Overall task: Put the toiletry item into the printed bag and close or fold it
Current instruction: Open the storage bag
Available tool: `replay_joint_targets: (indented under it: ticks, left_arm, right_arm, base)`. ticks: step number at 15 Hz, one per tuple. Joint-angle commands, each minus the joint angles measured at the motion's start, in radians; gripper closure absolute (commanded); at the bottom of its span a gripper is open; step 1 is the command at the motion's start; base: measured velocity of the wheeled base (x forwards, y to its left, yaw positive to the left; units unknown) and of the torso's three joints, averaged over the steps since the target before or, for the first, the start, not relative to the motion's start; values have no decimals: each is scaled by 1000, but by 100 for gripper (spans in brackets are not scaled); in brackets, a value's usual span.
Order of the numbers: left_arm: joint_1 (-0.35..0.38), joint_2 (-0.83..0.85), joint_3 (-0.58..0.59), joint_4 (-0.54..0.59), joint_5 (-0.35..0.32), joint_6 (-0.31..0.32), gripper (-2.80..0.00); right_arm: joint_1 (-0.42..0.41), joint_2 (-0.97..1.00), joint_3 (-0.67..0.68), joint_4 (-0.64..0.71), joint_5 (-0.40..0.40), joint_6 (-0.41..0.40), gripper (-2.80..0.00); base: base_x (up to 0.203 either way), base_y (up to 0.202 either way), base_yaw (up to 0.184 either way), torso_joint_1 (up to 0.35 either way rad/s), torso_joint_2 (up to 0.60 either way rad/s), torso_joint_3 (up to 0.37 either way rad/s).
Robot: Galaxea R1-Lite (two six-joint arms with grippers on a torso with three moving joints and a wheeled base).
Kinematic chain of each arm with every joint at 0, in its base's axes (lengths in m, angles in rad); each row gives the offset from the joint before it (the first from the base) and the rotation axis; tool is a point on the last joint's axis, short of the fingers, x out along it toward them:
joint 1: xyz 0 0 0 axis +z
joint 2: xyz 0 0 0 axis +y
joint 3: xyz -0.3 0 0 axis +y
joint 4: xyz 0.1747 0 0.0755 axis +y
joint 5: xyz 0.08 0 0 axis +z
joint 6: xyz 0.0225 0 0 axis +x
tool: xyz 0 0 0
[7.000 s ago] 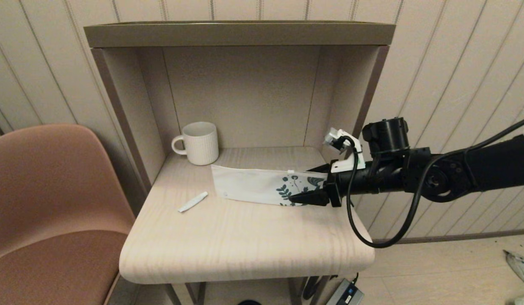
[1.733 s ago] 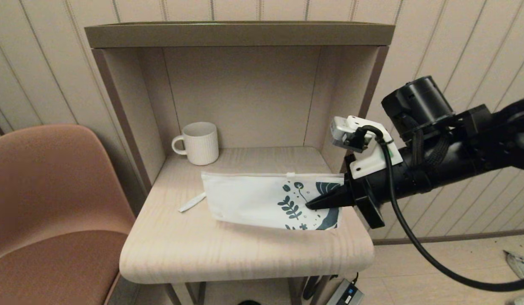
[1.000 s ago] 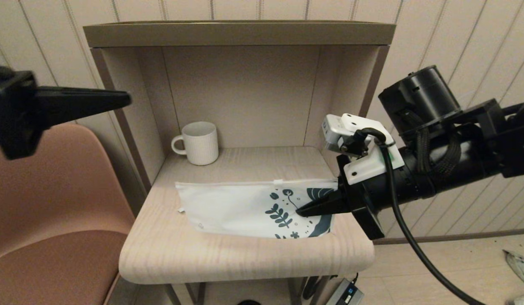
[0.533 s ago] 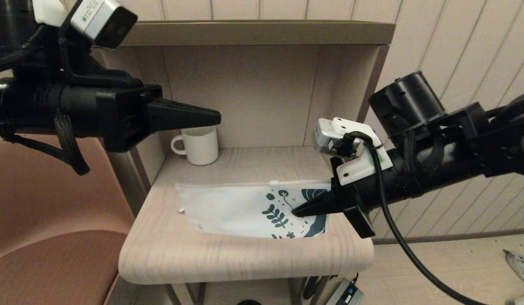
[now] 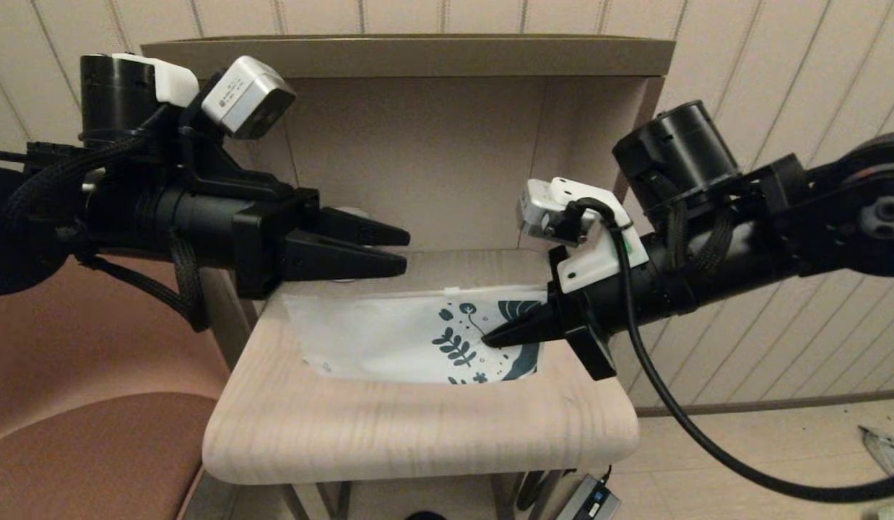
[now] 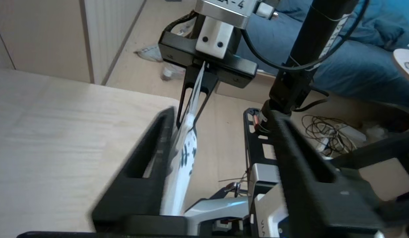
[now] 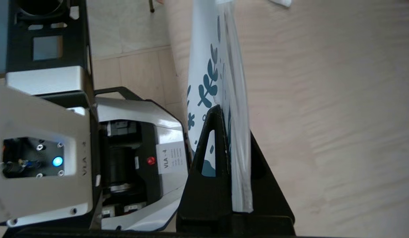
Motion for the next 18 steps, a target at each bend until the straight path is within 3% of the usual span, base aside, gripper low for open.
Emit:
replay_joint_targets:
  ticks: [1,7,10,13,16,18]
  left_arm:
    - [-1,53,-23,-2,-6,2,-280]
    - [-32,126,-36,-75,-9,16,-280]
    - [-30,125,-32,-70,-15,157,-280]
    - [-30,135,-13,-66,-13,204,-280]
    - [-28,130,-38,-20,-4,212,-280]
    - [-23,115,-88,78,11,215,-280]
  right_arm:
    - [1,41,-24,3,3,-3,0]
    - [-1,65,-62,35,11,0,0]
    - [-1,80,-62,36,11,0,0]
    - [-1,78,-80,40,12,1,0]
    - [1,73,-127,115,11,0,0]
    - [1,73,-142,119,11,0,0]
  base:
    - [0,0,0,0,0,0]
    - [0,0,0,0,0,0]
    - [0,0,0,0,0,0]
    - [0,0,0,0,0,0]
    - [0,0,0,0,0,0]
    - [0,0,0,0,0,0]
